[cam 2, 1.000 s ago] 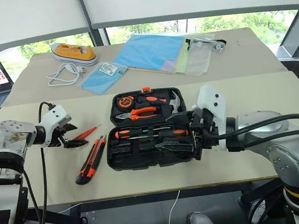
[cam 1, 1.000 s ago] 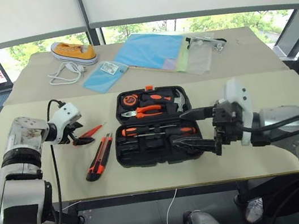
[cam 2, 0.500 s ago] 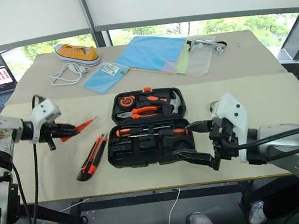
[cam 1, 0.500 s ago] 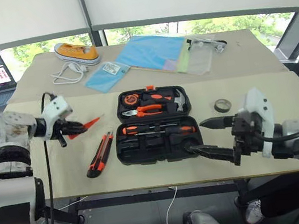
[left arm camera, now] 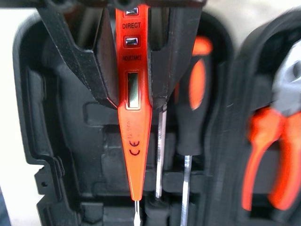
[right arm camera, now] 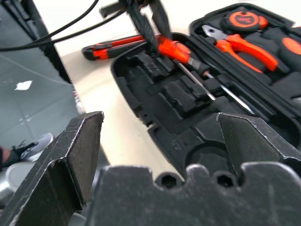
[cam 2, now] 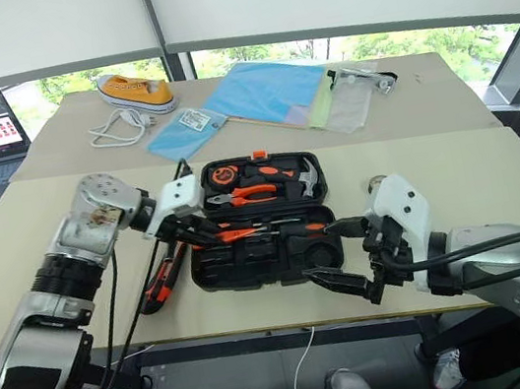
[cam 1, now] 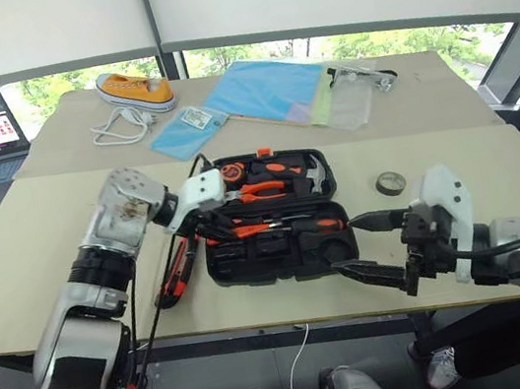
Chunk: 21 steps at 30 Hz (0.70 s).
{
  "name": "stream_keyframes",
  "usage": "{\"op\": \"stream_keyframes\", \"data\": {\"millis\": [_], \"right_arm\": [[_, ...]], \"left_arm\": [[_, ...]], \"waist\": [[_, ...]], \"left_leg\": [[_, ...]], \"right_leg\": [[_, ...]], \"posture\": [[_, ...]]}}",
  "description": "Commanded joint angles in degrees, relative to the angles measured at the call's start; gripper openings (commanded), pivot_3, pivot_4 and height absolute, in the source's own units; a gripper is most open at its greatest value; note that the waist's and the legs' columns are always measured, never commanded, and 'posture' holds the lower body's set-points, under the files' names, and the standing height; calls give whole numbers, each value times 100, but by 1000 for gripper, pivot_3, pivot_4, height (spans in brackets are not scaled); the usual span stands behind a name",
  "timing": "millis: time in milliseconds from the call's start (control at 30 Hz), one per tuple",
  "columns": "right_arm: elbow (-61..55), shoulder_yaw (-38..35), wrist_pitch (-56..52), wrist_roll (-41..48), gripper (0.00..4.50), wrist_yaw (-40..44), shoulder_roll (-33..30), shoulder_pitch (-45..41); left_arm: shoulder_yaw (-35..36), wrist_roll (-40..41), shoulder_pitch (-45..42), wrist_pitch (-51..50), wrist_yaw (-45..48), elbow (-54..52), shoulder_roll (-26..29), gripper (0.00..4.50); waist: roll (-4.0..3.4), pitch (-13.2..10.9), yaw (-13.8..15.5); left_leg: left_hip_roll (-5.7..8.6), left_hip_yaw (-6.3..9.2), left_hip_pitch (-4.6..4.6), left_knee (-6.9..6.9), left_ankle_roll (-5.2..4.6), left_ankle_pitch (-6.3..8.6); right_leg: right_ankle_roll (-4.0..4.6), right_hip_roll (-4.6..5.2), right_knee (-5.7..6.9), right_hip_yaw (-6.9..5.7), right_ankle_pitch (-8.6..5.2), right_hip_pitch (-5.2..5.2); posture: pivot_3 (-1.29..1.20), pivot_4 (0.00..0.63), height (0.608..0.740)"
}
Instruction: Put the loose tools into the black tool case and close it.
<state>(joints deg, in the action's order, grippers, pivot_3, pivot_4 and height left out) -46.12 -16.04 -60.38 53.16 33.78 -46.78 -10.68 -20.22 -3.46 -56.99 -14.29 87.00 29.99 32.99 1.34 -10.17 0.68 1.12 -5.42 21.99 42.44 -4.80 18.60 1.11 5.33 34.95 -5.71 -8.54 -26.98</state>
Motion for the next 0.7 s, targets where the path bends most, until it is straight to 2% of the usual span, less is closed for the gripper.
{"op": "stream_keyframes", "data": {"millis": [33, 167, 333, 600, 667, 700], "right_arm": [[-182, -78, 229, 61, 4500, -107, 2, 101], [-162, -60, 371, -29, 4500, -161, 16, 251], [-183, -22, 509, -44, 4500, -304, 56, 338], [-219, -26, 614, 19, 4500, -475, 34, 398], [-224, -26, 628, 26, 4500, -500, 26, 402], [-226, -23, 632, 44, 4500, -519, 29, 399]], "left_arm": [[-27, 1, -98, -218, -14, -78, -58, 420], [-149, -29, -94, -158, 92, -98, -89, 420], [-311, -238, -116, 436, 31, 225, -129, 420], [-346, -357, -318, 716, 17, 744, -302, 420], [-309, -323, -373, 604, 102, 770, -339, 1425], [-289, -307, -383, 575, 135, 766, -347, 1703]], "waist": [[0, 0, 4], [0, 0, 9], [0, 1, 17], [1, 1, 18], [1, 1, 19], [1, 1, 19]], "left_leg": [[-1, 0, 0, 1, 0, 0], [1, 0, 0, 5, -3, 1], [2, 0, 0, 10, -9, 4], [-1, 1, 3, 25, -27, 14], [0, -1, 5, 28, -30, 16], [0, 0, 6, 30, -31, 17]], "right_leg": [[0, 1, 1, 2, 0, -1], [1, 3, 3, 5, 1, 0], [11, 6, 3, 6, 7, 0], [19, 6, 6, 7, 12, 0], [20, 4, 6, 7, 12, 0], [20, 5, 6, 7, 12, 0]], "posture": [[0, 150, 718], [0, 150, 718], [0, 150, 718], [0, 150, 718], [0, 150, 718], [0, 150, 718]]}}
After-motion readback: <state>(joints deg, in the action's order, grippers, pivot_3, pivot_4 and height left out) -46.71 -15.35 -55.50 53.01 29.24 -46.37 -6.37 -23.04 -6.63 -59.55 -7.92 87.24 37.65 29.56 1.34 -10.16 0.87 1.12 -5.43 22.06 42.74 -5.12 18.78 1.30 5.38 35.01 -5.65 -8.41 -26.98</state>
